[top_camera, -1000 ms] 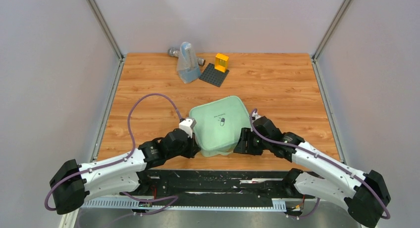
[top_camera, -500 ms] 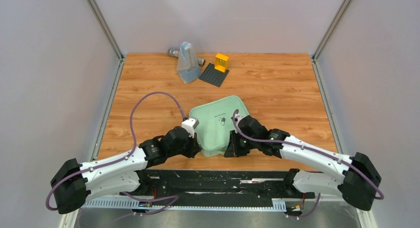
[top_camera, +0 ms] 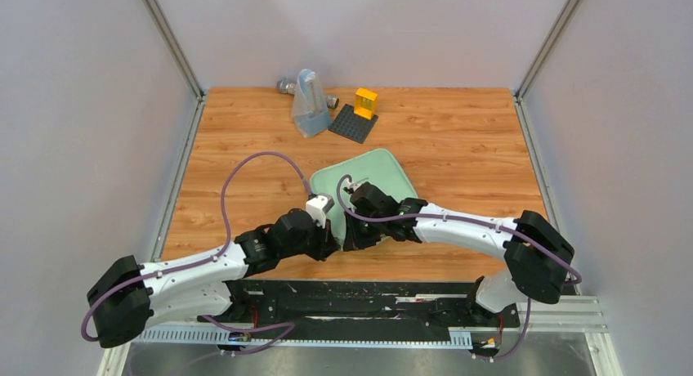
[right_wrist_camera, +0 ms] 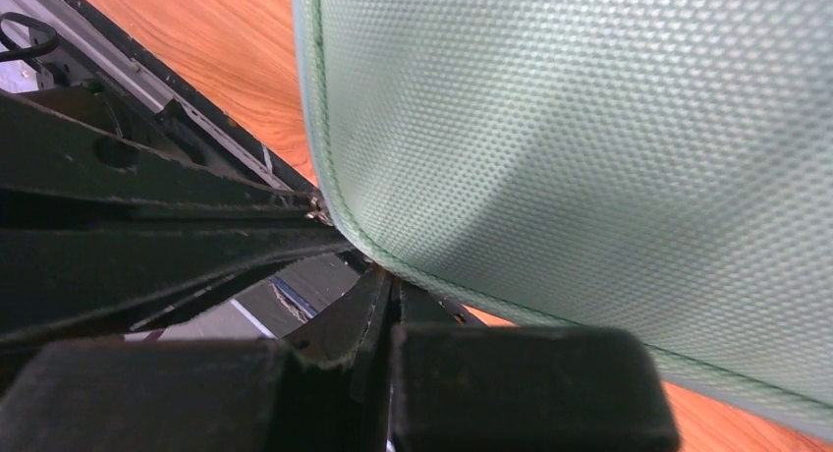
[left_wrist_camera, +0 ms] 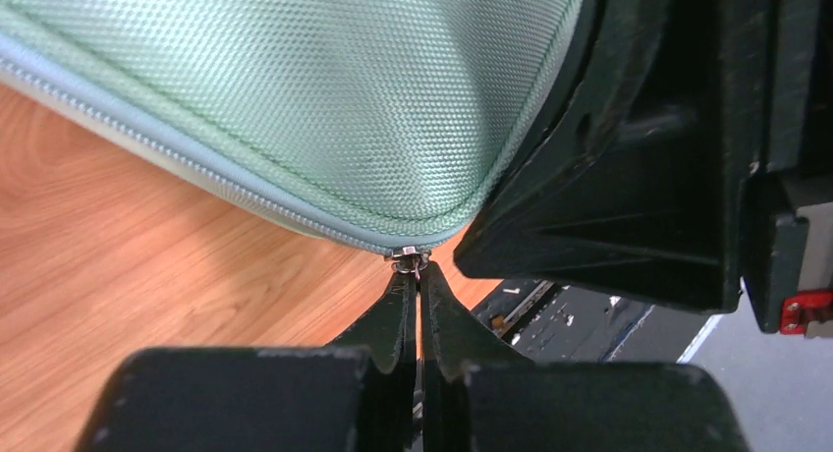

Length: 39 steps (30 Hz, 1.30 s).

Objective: Organize the medicine kit
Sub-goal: Zip the medicine box at the center of the board.

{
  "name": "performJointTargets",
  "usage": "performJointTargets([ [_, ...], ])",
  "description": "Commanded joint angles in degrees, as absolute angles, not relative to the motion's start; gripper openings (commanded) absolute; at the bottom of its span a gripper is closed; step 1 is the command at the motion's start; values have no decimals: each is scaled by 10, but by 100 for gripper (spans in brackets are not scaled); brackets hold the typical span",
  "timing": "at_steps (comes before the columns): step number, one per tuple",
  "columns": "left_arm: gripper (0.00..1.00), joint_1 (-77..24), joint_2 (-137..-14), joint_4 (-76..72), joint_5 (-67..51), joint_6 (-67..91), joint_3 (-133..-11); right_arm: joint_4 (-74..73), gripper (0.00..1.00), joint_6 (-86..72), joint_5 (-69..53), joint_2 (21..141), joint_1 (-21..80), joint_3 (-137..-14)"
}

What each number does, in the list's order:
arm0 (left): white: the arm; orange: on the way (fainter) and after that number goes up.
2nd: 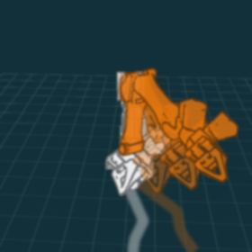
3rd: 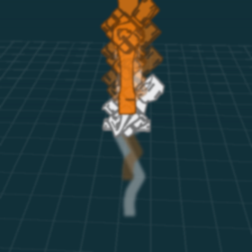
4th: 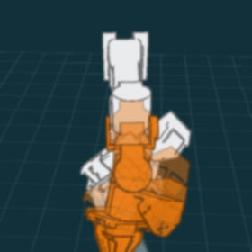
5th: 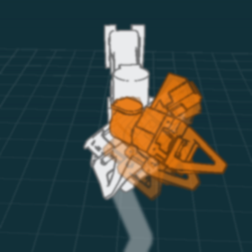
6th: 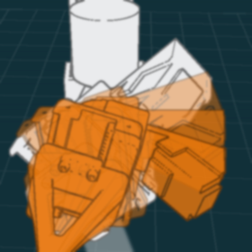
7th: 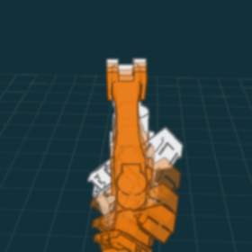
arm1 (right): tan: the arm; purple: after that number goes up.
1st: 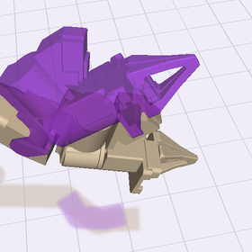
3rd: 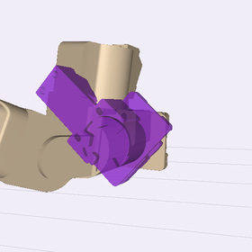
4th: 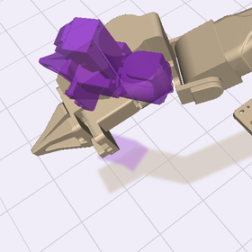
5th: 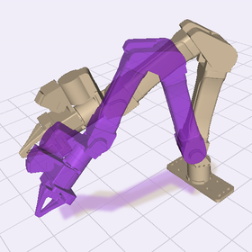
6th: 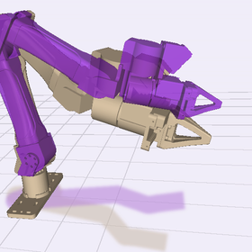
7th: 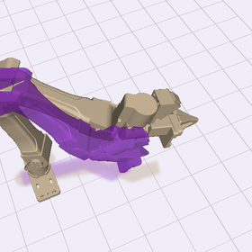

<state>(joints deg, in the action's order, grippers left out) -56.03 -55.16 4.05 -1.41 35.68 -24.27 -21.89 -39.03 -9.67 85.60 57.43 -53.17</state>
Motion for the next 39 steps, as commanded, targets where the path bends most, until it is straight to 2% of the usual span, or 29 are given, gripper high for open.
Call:
performJointTargets([
  [1,0,-592,-572,-77,-91,368,-261,-148,0,-375,-45,858,569,-535],
  [7,0,-592,-564,-21,-6,384,-260,-169,1,-376,-8,791,565,-500],
  [11,0,-592,-552,10,34,399,-255,-217,9,-375,22,715,527,-485],
  [13,0,-592,-548,16,40,402,-250,-226,26,-366,22,675,495,-480],
  [16,0,-592,-545,20,41,403,-248,-226,61,-346,21,629,436,-472],
  [17,0,-592,-545,20,41,402,-248,-227,66,-338,19,622,411,-471],
  [20,0,-592,-549,19,38,399,-250,-229,72,-325,-16,628,323,-469],
  [25,0,-592,-559,16,31,395,-256,-231,75,-322,-96,696,236,-466],
  [29,0,-592,-565,-5,22,395,-256,-219,68,-322,-193,733,234,-460],
  [33,0,-592,-577,-40,5,381,-262,-194,59,-363,-211,702,240,-422],
  [39,0,-592,-590,-63,-11,362,-287,-196,55,-416,-179,631,253,-370],
])
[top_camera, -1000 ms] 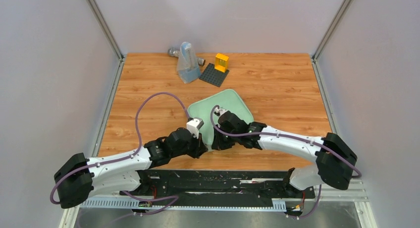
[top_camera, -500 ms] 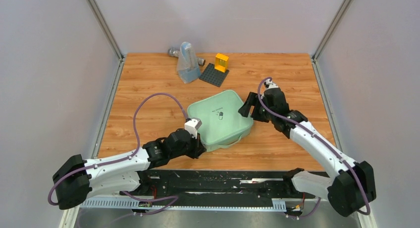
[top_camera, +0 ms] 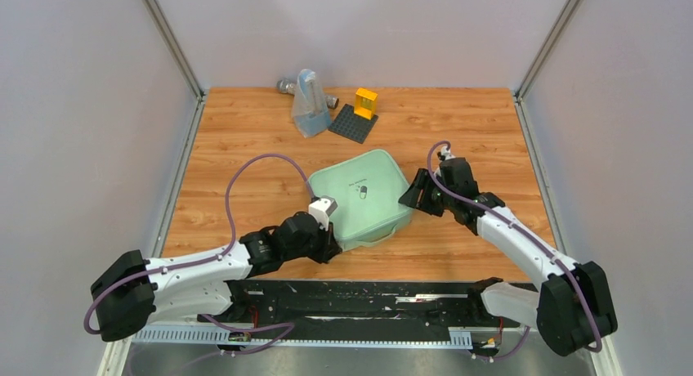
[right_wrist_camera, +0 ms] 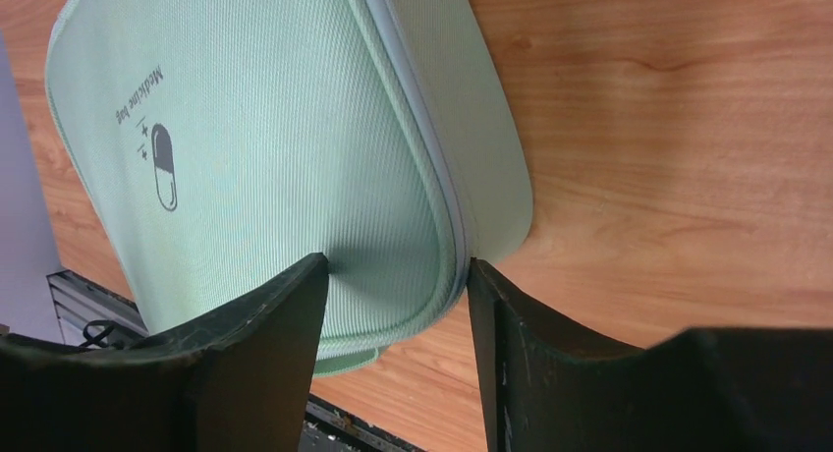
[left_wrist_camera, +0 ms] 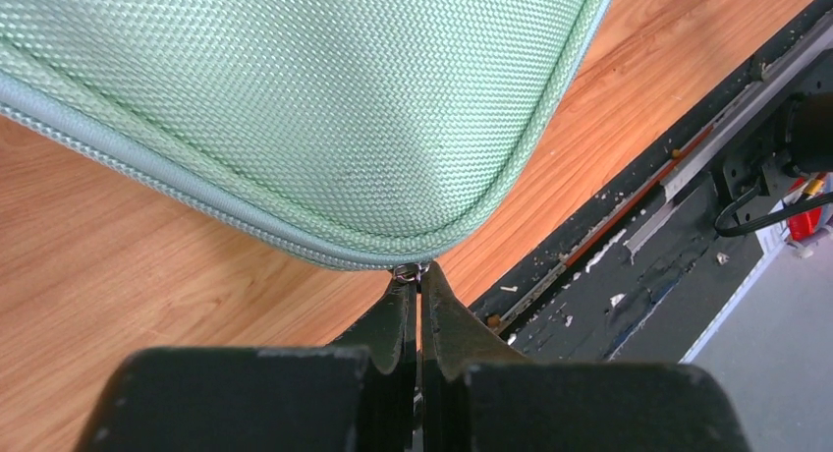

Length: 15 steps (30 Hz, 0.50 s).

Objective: Organize the medicine kit
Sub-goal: Zip the medicine box at the center of the board.

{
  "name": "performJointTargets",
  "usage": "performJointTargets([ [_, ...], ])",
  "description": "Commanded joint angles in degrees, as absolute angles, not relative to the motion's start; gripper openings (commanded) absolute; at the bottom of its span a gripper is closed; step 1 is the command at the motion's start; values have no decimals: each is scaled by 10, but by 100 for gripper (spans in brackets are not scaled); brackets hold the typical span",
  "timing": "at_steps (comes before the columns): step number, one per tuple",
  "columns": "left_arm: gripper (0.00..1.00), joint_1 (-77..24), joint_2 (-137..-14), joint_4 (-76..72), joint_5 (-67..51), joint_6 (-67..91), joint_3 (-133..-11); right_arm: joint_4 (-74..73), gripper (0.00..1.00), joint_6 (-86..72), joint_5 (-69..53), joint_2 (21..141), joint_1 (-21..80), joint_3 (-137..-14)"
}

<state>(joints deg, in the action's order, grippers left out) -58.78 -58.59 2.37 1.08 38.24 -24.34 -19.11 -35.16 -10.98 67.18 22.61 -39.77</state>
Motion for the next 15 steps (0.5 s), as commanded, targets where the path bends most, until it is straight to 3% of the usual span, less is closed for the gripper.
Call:
performJointTargets([
  [1,0,-592,-586,-62,-11,358,-290,-197,54,-418,-180,625,253,-366],
  [10,0,-592,-570,-41,-17,335,-310,-203,46,-396,-210,628,263,-366],
  [13,0,-592,-574,-13,-4,343,-314,-216,46,-378,-205,623,269,-382],
  [15,0,-592,-576,17,18,349,-315,-239,51,-374,-162,611,270,-393],
])
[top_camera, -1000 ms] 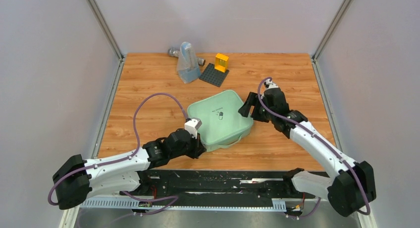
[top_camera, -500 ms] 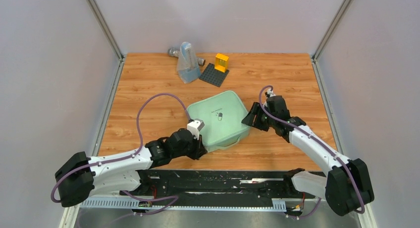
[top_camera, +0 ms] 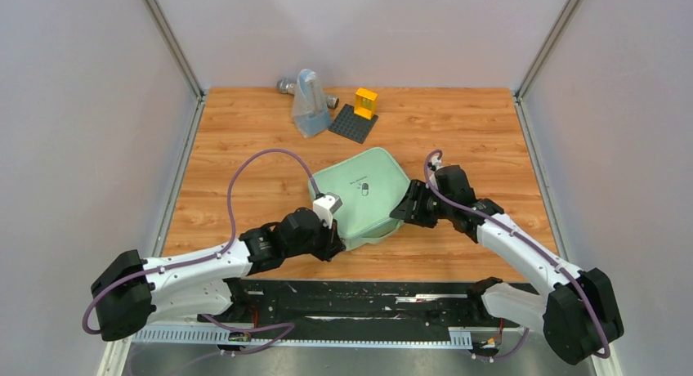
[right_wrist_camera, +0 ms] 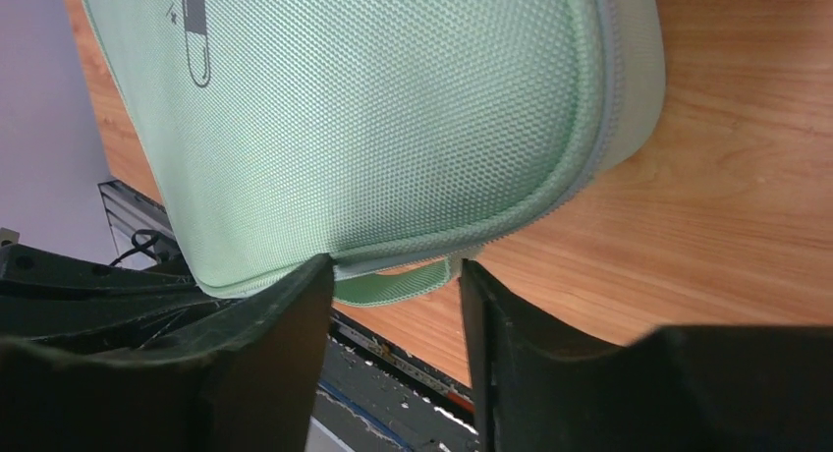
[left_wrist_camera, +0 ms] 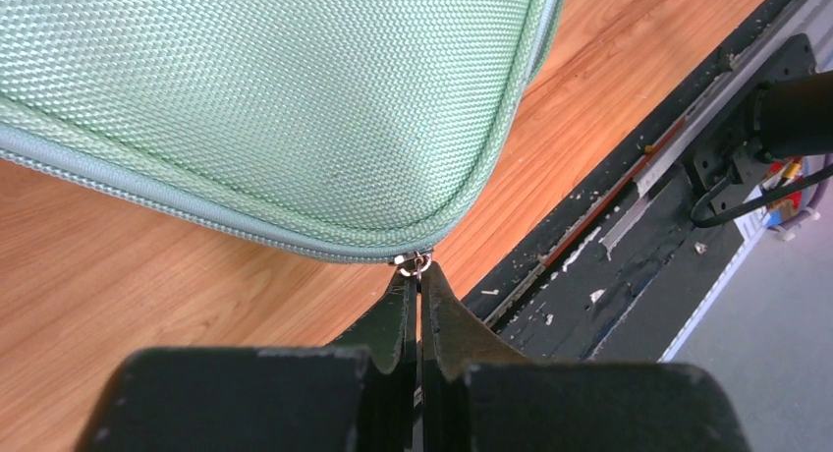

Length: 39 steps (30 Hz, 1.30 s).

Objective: Organize the medicine kit
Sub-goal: Zip the medicine box at the center of the board.

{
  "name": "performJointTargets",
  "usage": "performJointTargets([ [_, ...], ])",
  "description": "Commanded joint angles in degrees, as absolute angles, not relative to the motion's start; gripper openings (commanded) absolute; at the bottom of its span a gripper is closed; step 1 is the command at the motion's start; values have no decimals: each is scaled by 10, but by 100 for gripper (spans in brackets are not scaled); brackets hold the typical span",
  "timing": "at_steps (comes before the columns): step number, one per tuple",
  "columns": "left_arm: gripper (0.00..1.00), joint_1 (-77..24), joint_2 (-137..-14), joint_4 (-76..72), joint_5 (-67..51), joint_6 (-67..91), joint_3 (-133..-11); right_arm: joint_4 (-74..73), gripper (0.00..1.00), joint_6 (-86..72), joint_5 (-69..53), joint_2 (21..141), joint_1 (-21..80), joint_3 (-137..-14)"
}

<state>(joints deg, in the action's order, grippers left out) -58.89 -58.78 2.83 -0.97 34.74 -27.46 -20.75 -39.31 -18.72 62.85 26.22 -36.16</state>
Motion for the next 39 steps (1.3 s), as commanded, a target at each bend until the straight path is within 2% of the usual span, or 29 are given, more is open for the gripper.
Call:
performJointTargets([
  [1,0,-592,-575,29,33,352,-315,-249,57,-368,-133,603,269,-398],
  [4,0,-592,-566,78,68,374,-306,-262,70,-360,-55,582,261,-406],
  [7,0,-592,-543,93,79,388,-285,-261,82,-351,-38,585,241,-419],
  [12,0,-592,-515,107,85,401,-263,-233,87,-319,-85,657,217,-459],
  [13,0,-592,-512,106,84,400,-261,-227,86,-313,-113,679,214,-468],
  [19,0,-592,-526,50,63,378,-259,-188,61,-338,-263,767,233,-503],
  [25,0,-592,-550,3,44,352,-299,-184,57,-399,-190,741,297,-454],
  [31,0,-592,-558,4,40,331,-315,-185,54,-415,-166,704,308,-397],
  [35,0,-592,-551,4,41,336,-309,-189,48,-404,-186,688,309,-396],
  [39,0,-592,-564,-25,40,345,-307,-185,47,-399,-202,669,332,-400],
])
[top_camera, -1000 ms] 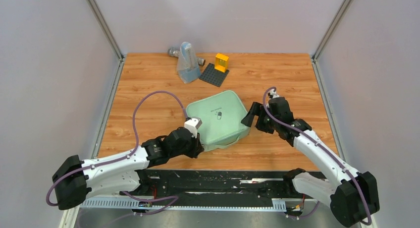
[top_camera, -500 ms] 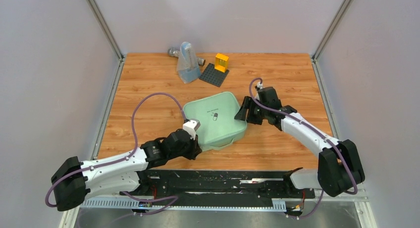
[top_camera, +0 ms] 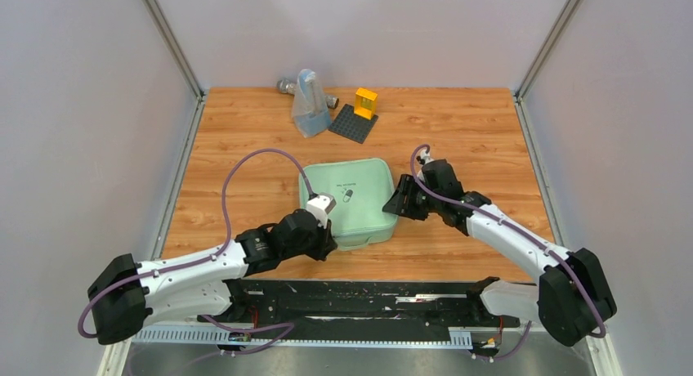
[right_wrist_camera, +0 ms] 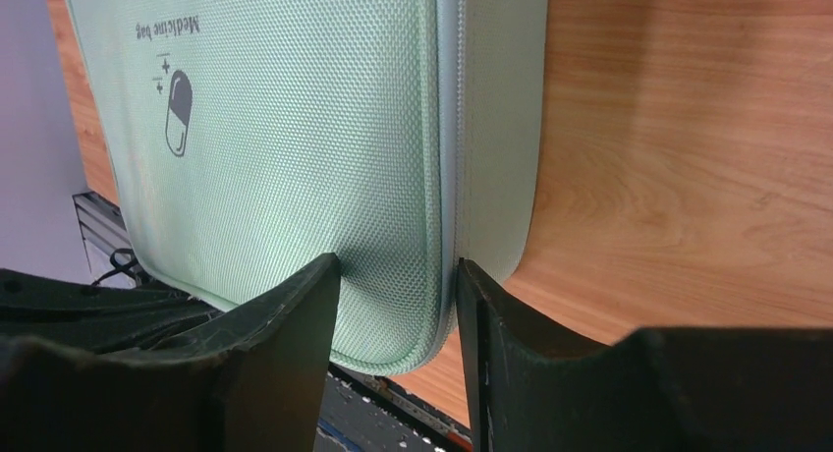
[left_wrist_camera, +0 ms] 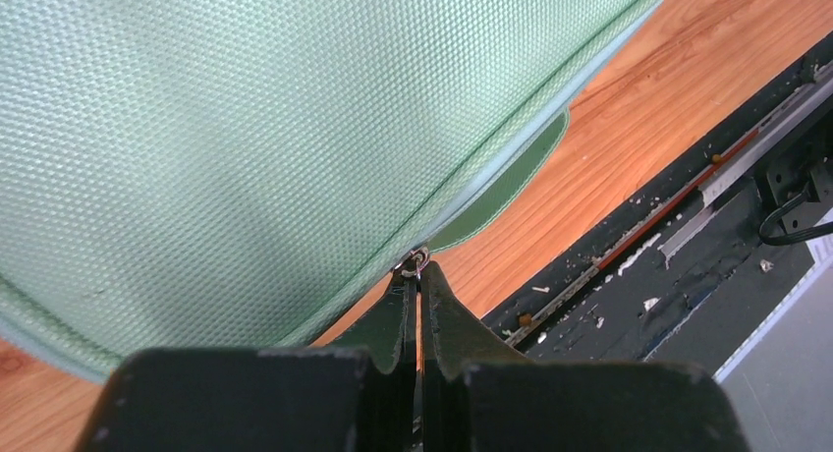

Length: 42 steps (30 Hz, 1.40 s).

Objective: Organize the medicine kit
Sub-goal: Zip the medicine box at the center of the board.

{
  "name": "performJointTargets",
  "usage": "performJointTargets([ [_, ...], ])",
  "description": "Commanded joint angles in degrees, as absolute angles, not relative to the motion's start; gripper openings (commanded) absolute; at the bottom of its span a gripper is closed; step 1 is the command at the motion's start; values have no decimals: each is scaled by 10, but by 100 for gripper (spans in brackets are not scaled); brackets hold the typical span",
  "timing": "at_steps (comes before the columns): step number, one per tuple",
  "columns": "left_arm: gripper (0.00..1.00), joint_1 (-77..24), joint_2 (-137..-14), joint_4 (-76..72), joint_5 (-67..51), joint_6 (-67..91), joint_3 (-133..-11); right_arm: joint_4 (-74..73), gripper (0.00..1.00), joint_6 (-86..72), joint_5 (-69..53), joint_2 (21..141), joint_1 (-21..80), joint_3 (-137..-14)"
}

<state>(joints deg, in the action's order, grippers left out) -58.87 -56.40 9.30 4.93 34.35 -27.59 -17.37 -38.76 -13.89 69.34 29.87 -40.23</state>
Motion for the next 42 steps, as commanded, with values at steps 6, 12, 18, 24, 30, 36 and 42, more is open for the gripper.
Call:
performJointTargets([
  [6,0,-592,-628,-68,6,348,-327,-169,47,-421,-199,660,390,-398],
  [12,0,-593,-671,-99,-24,348,-348,-149,47,-446,-189,686,459,-405],
  [18,0,-599,-677,-110,-33,352,-348,-144,48,-445,-180,717,500,-426],
  [24,0,-601,-640,-86,-12,366,-307,-209,50,-431,-88,697,494,-444],
  [30,0,-602,-580,-46,12,376,-269,-225,51,-425,-73,649,461,-420],
  [36,0,-602,-553,-29,25,381,-255,-219,40,-398,-121,651,443,-420],
  [42,0,-601,-575,-47,16,380,-264,-134,39,-429,-195,702,443,-425],
])
